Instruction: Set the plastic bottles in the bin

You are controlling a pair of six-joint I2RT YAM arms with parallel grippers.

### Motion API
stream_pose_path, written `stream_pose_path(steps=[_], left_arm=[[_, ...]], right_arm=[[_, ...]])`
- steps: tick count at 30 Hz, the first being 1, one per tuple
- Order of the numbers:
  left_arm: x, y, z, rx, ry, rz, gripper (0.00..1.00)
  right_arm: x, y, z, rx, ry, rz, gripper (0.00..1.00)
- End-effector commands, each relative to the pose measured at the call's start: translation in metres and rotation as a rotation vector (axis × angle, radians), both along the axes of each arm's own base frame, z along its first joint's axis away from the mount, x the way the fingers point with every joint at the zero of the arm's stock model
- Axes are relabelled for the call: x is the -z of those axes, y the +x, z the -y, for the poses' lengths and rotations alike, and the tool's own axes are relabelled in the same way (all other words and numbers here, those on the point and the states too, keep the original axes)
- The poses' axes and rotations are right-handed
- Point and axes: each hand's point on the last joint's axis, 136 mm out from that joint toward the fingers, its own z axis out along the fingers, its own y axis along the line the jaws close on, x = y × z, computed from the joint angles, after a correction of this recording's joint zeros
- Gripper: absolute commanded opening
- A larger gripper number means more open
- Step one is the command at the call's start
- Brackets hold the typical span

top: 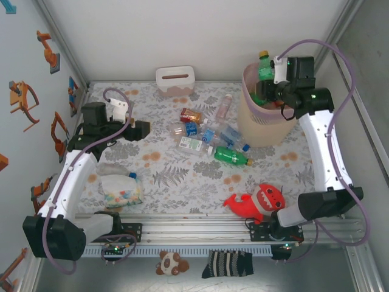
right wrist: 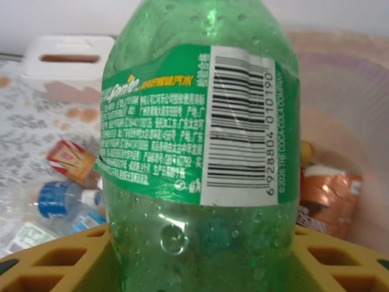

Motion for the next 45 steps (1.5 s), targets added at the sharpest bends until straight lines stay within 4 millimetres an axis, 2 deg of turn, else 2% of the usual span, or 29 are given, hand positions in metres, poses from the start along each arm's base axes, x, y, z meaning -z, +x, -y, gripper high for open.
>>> stream_pose_path(steps=[1,6,11,20,27,32,39,42,45], left_arm=[[-0.004,0.001,0.003,0.018,-0.026,0.006,0.82],[-0.005,0.001,0.005,0.026,-0.039,0.004,0.82],[-0.006,0.002,0.005,0.027,-0.049,0.006,0.82],[-0.009,0.001,0.006,0.029,-0.061,0.012,0.82],[-0.011,0.000,0.005,0.025,-0.060,0.018,0.82],[-0.012,0.000,0.004,0.023,-0.060,0.021,0.82],[-0.015,-0.001,0.003,0.021,-0.062,0.028,0.82],[-0.016,-0.003,0.002,0.021,-0.061,0.032,0.82],[-0.017,-0.003,0.002,0.021,-0.060,0.036,0.82]], right_arm=[[0.013,-0.008,0.029,0.126,-0.055,-0.090,0.47],[0.033,-0.003,0.054,0.230,-0.068,-0.190,0.47],[0.055,0.006,0.069,0.274,-0.083,-0.280,0.47],[0.104,0.018,0.077,0.276,-0.159,-0.465,0.50],[0.138,0.022,0.084,0.292,-0.197,-0.566,0.57],[0.137,0.019,0.086,0.308,-0.203,-0.582,0.67],[0.112,0.018,0.085,0.317,-0.179,-0.520,0.79],[0.101,0.018,0.081,0.310,-0.153,-0.494,0.79],[0.094,0.021,0.077,0.296,-0.127,-0.473,0.76]])
